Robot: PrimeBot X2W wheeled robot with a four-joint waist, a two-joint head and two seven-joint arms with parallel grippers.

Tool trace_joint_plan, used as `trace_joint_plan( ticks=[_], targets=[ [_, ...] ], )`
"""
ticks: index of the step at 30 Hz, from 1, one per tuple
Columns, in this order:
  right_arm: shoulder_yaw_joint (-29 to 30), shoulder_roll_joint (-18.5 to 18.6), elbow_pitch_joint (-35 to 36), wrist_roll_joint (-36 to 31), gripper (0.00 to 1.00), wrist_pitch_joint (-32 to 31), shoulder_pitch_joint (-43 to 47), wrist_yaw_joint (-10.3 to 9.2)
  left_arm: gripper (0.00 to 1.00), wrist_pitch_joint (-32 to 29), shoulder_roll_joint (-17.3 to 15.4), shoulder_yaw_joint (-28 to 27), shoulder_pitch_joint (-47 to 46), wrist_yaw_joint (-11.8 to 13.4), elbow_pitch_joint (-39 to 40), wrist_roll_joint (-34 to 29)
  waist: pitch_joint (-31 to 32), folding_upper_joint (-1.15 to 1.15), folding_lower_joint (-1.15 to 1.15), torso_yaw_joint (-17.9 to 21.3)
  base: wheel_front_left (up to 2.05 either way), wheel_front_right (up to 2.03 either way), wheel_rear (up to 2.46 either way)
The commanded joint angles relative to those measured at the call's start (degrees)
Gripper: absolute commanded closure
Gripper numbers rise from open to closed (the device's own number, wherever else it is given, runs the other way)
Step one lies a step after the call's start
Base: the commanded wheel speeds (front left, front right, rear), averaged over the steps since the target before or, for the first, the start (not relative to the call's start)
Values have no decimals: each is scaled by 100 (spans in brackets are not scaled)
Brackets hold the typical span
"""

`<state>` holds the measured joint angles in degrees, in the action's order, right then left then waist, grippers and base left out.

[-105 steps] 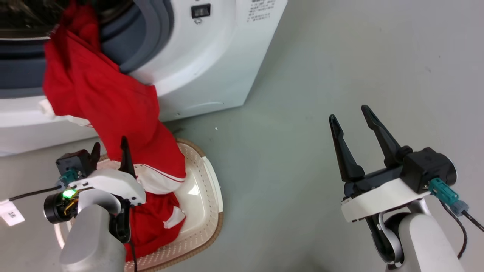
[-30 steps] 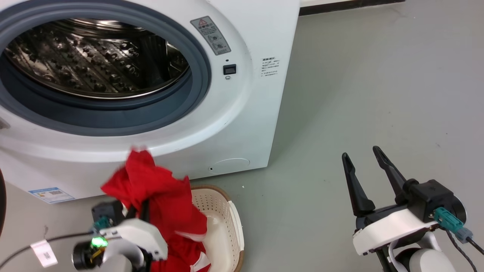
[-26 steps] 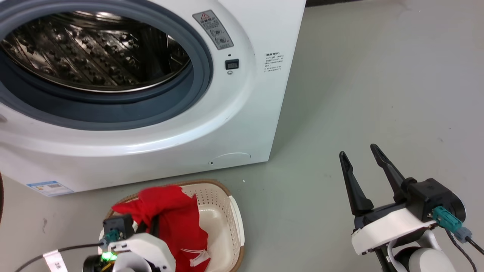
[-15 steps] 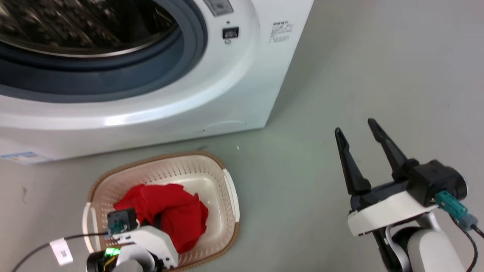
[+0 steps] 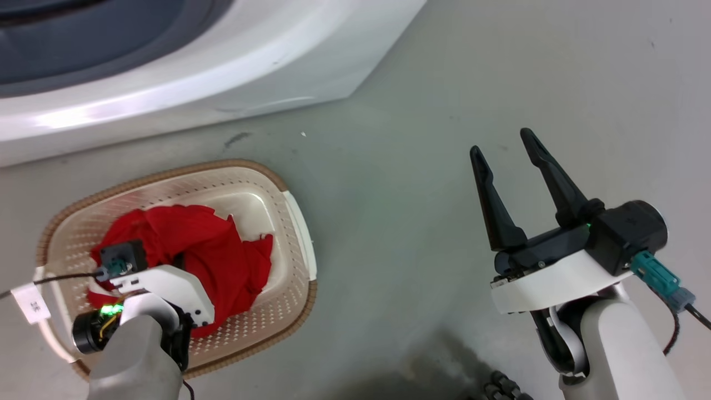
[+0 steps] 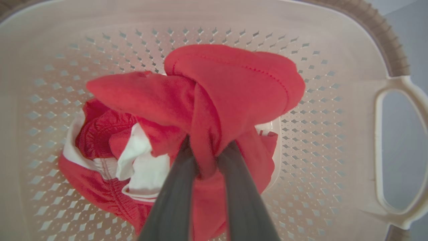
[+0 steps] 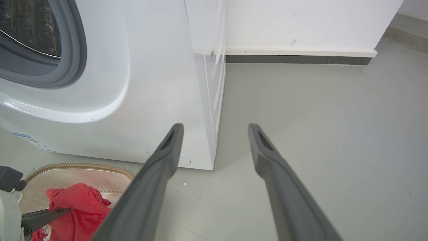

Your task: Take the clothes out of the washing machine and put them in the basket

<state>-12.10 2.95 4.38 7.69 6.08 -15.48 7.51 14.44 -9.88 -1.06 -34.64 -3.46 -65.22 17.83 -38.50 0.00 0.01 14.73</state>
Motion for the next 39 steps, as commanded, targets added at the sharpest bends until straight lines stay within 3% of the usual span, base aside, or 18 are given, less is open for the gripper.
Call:
trace_joint_plan(
  ticks=[1, 8, 9, 10, 14, 16, 25, 31, 39],
  targets=[
    [-53, -16, -43, 41, 0, 64, -149, -4, 100, -21, -61, 12, -139, 27, -103, -39, -320, 0, -1, 236, 0, 0, 0],
    [-213, -13, -279, 156, 0, 259, -370, -5, 100, -80, -247, -146, -586, 170, -595, 199, -603, 0, -1, 429, 0, 0, 0],
    [-198, -13, -386, 158, 0, 300, -383, -4, 7, -71, -235, -125, -565, 202, -671, 197, -533, 0, -1, 418, 0, 0, 0],
    [-176, -12, -416, 156, 0, 310, -380, -5, 0, -67, -221, -98, -539, 219, -690, 178, -479, 0, -1, 395, 0, 0, 0],
    [-104, -12, -550, 92, 0, 324, -319, -5, 0, -119, -81, 97, -353, 131, -771, 67, -92, 0, -1, 226, 0, 0, 0],
    [3, -11, -680, -36, 0, 278, -163, -5, 0, -89, 103, 149, -107, -52, -802, 138, 532, 0, -1, -23, 0, 0, 0],
    [373, -10, -727, -280, 0, -6, 430, -4, 0, 72, 440, 340, 457, -264, -523, 109, 1919, 0, -1, -559, 0, 0, 0],
    [514, -12, -540, -388, 0, -213, 888, -4, 0, 73, 535, 349, 931, -299, 489, 19, 2586, 0, -1, -797, 0, 0, 0],
    [702, -12, -245, -459, 0, -402, 1354, -5, 0, 75, 624, 327, 1654, -64, 2551, -355, 3139, 0, -1, -1058, 0, 0, 0]
  ],
)
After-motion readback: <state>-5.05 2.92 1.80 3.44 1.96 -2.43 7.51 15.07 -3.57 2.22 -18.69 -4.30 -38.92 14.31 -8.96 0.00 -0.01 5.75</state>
